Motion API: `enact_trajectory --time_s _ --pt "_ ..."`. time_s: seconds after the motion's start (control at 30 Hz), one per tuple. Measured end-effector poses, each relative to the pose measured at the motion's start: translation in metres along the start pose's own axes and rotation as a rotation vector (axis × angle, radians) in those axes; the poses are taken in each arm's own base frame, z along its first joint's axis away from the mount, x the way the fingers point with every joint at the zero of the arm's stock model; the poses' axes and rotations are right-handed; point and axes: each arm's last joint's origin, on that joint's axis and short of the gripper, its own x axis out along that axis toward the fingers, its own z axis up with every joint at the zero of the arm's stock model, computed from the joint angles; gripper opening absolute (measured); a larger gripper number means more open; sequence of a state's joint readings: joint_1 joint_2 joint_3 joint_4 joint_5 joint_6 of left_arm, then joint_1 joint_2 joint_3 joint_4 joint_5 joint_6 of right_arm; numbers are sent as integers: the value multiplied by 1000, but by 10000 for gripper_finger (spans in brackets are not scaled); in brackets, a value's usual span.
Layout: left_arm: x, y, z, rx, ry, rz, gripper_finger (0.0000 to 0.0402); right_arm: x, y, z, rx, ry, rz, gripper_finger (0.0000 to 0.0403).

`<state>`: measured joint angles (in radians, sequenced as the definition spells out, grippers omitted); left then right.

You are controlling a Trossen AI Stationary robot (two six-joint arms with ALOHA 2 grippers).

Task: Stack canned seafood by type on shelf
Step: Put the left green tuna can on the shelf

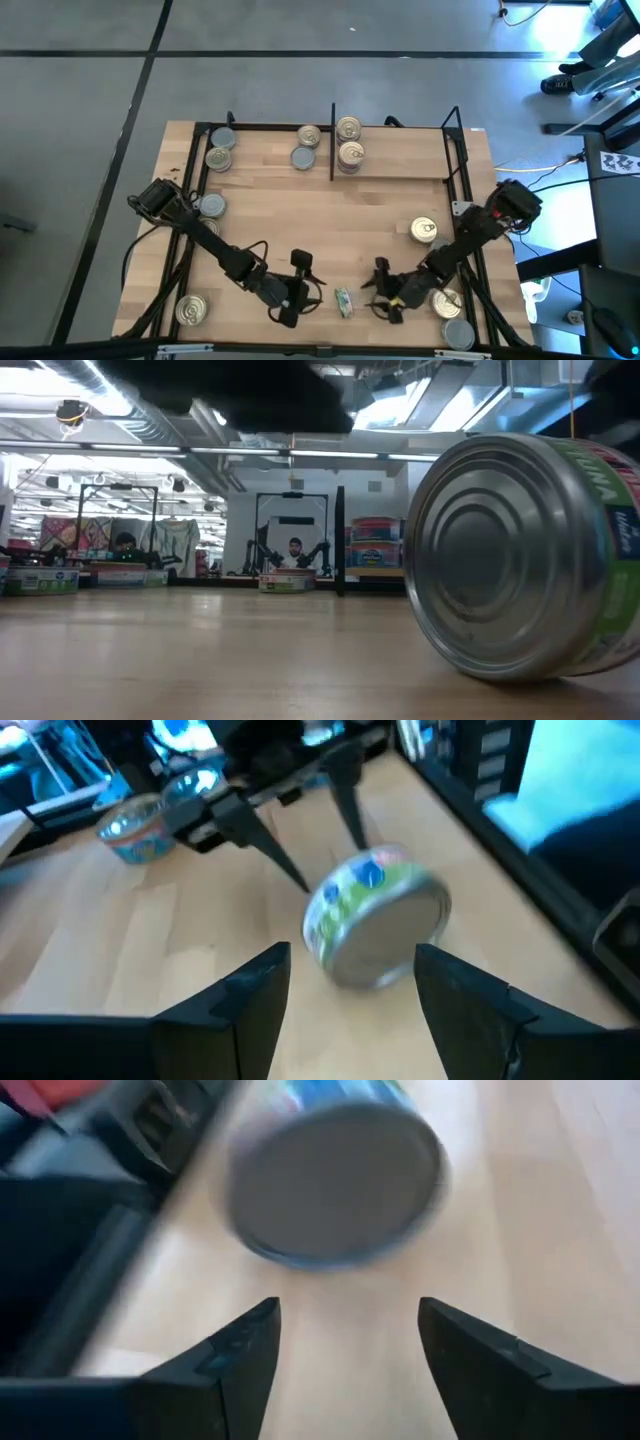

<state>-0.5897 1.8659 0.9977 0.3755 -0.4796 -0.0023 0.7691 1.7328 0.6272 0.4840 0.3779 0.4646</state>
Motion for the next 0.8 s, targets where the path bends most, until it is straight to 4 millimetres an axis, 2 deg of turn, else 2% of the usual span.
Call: enact_trajectory --time_s 0.17,0.4,0.53,0.67,0.8 --pt "8 -7 -2 -51 -75 -6 212 2 17 13 -42 -67 -10 236" --pt "20 -37 -17 -208 55 -40 212 4 21 22 -86 -58 -46 236" --pt "36 -52 -27 -236 93 -45 212 4 22 26 -75 -86 -72 236" --pt "51 -51 -42 -239 130 -8 212 4 24 30 -66 -107 -84 236" --pt "58 -41 -42 -281 127 23 212 5 21 31 -35 -111 -107 236"
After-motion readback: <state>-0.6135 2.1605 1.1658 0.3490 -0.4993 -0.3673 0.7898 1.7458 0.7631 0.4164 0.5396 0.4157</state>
